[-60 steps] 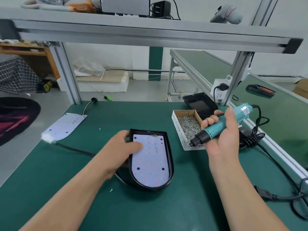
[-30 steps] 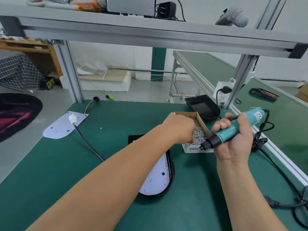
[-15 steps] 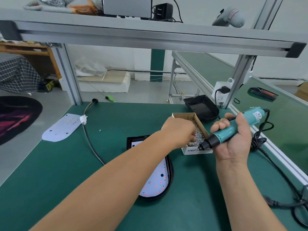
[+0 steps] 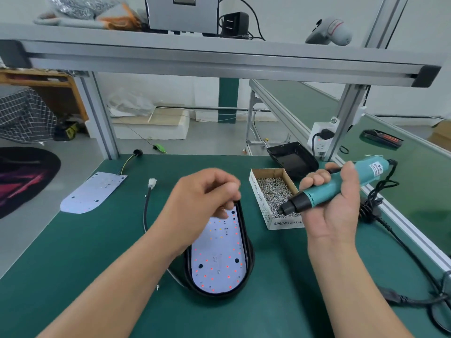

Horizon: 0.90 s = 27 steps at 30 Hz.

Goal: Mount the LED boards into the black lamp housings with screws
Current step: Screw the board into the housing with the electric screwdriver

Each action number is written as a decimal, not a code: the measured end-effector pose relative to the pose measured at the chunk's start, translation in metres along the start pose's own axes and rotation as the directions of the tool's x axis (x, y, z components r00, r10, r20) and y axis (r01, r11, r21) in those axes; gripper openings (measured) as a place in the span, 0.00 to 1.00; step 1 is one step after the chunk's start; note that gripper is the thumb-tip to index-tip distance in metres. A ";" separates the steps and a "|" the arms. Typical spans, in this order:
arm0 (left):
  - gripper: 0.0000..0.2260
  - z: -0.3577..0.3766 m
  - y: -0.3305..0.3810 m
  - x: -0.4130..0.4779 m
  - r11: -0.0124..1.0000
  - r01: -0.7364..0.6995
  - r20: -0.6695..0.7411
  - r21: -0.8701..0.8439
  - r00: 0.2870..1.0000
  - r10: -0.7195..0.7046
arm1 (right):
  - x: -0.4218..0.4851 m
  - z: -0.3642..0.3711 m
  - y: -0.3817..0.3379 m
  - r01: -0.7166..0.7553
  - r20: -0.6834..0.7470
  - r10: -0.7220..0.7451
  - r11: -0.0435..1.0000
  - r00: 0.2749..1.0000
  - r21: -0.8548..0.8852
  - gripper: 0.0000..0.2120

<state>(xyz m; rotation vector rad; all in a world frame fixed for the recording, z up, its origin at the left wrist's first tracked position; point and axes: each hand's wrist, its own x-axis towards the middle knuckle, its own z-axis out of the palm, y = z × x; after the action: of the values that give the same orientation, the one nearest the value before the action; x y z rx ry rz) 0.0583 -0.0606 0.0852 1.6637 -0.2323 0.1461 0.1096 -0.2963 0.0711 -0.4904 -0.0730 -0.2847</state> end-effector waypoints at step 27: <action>0.12 -0.010 -0.025 -0.045 0.932 0.256 0.099 -0.258 0.966 -0.238 | -0.040 0.036 0.033 -0.030 0.135 0.038 0.997 0.990 -0.066 0.12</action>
<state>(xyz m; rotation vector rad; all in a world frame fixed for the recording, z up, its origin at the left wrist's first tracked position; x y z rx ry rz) 0.0206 -0.0458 0.0519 1.4132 -0.0855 -0.1273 0.0812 -0.2413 0.0818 -0.5740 -0.1889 -0.2203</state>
